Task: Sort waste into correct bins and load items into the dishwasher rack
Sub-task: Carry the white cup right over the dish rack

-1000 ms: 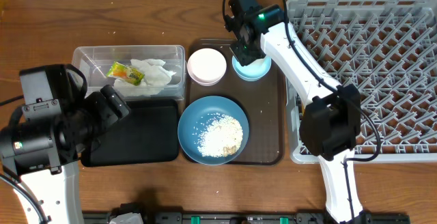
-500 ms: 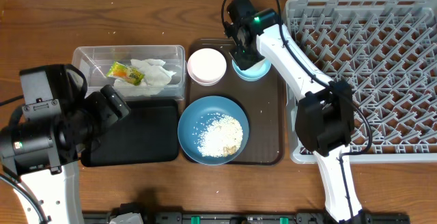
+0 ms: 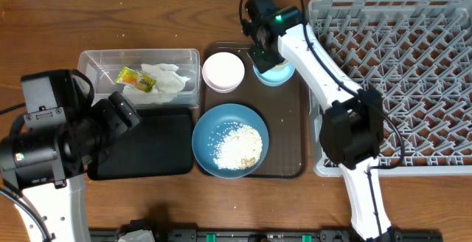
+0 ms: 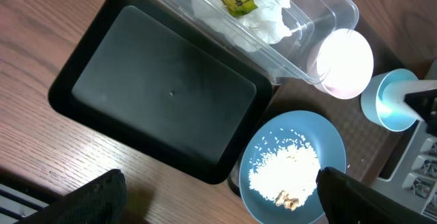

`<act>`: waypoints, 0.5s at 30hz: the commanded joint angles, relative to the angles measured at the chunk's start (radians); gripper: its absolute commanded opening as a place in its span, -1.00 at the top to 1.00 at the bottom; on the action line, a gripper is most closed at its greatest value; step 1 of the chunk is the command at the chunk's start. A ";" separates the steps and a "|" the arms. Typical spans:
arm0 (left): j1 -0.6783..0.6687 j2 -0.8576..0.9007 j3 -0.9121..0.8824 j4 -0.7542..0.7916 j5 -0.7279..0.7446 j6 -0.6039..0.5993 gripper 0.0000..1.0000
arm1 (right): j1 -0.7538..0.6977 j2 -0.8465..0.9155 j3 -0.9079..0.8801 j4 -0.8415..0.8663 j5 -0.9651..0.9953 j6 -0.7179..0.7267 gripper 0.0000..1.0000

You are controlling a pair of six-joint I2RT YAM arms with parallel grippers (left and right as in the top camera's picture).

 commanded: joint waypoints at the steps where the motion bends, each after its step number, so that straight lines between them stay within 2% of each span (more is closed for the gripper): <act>1: 0.005 0.002 0.017 -0.002 -0.009 -0.002 -0.83 | -0.008 -0.132 0.051 0.011 -0.038 0.010 0.98; 7: 0.005 0.002 0.016 0.002 -0.009 -0.002 -0.83 | -0.119 -0.268 0.052 0.027 -0.248 -0.011 0.98; 15: 0.005 0.002 0.016 0.001 -0.009 -0.002 -0.83 | -0.414 -0.255 0.033 -0.002 -0.815 -0.125 0.98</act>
